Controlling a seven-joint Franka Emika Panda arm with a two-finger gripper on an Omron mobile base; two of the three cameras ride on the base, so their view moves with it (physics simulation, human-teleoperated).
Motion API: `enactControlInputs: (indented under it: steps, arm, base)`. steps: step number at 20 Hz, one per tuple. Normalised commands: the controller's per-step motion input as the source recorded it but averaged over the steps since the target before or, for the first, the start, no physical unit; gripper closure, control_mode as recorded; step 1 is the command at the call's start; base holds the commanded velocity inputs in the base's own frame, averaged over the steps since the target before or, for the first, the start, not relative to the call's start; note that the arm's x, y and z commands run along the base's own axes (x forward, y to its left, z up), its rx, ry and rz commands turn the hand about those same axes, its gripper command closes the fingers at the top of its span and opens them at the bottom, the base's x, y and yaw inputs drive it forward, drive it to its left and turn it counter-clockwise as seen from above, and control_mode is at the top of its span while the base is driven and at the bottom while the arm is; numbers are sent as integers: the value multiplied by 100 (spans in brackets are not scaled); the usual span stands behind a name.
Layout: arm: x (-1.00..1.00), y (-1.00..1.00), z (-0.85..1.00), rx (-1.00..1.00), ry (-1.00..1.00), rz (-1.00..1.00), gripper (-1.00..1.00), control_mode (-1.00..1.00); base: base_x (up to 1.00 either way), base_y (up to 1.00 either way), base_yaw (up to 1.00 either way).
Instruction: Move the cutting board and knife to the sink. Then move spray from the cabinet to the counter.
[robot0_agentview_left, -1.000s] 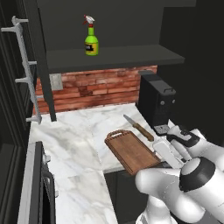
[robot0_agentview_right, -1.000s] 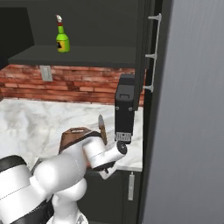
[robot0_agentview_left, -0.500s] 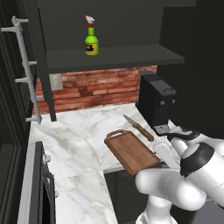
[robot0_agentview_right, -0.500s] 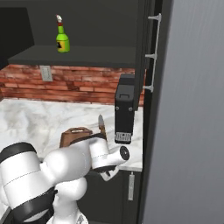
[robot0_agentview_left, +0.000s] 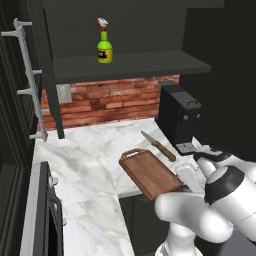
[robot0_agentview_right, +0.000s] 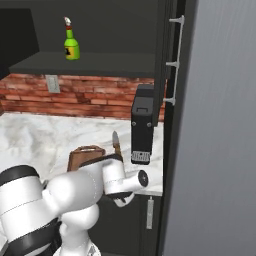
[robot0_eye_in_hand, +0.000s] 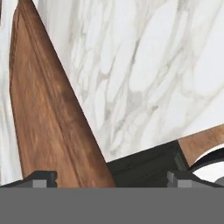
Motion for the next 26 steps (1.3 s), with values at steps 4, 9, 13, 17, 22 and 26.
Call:
enactControlInputs:
  steps: [4,9,13,17,22,26]
  arm:
    - [-6,0,0,0,-1,0,-100,-100]
    - [-1,0,0,0,-1,0,-100,-100]
    - [4,5,0,0,0,0,-100,-100]
    - [22,24,0,0,0,0,-100,-100]
    - [21,27,0,0,0,0,-100,-100]
    - [0,21,0,0,4,0,100,-100]
  base:
    - [0,0,0]
    - [0,0,0]
    - [0,0,0]
    - [0,0,0]
    - [0,0,0]
    - [0,0,0]
